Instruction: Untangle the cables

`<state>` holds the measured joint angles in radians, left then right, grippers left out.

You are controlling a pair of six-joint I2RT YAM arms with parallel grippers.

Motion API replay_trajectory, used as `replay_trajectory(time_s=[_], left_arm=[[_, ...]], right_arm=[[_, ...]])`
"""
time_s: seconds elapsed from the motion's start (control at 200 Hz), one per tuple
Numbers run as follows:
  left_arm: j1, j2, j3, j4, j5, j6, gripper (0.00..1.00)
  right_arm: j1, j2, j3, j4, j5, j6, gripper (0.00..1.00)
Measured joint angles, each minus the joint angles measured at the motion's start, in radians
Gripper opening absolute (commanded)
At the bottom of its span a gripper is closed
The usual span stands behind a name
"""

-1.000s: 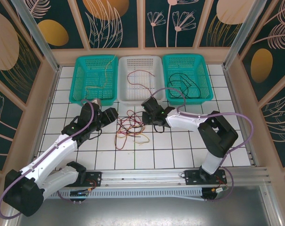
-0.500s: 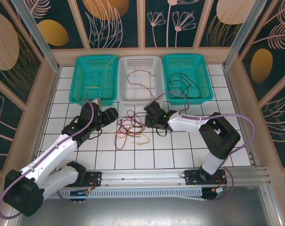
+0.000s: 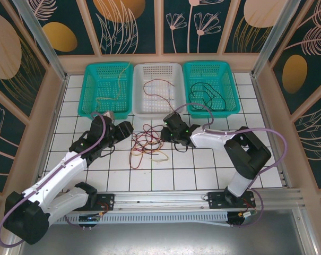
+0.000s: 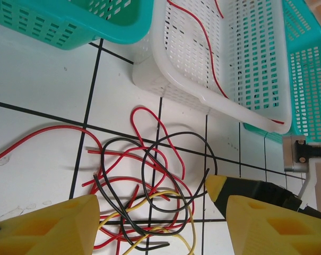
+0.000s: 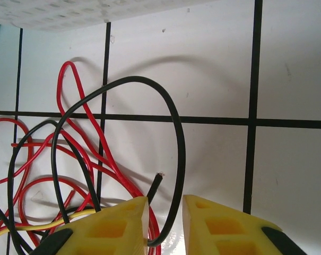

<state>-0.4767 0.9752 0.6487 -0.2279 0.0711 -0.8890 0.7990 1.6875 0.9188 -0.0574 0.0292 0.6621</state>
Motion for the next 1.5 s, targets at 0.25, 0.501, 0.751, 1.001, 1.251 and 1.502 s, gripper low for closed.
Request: replay_trajectory(time_s=[0.25,0.501,0.751,1.001,1.251,1.502], left_arm=[[0.000,0.000,0.000,0.004,0.001,0.000,0.64],[0.000,0.000,0.000,0.016,0.004,0.000,0.64],[0.000,0.000,0.000,0.032,0.030,0.000,0.66],[0.001,-0.007,0.002,0.150,0.113,0.000,0.68],[0.001,-0.032,0.053,0.286,0.180,0.016,0.76],[0.001,-0.020,0.150,0.327,0.185,0.084,0.32]], right_arm=[[-0.007,0.005,0.000,0.010,-0.020,0.006,0.23],[-0.014,0.012,-0.007,0.029,-0.035,0.018,0.00],[0.008,-0.092,-0.034,0.000,0.002,-0.038,0.00],[0.123,-0.322,0.121,-0.109,0.110,-0.214,0.00],[0.195,-0.375,0.320,-0.196,0.184,-0.364,0.00],[0.204,-0.377,0.444,-0.237,0.187,-0.429,0.00]])
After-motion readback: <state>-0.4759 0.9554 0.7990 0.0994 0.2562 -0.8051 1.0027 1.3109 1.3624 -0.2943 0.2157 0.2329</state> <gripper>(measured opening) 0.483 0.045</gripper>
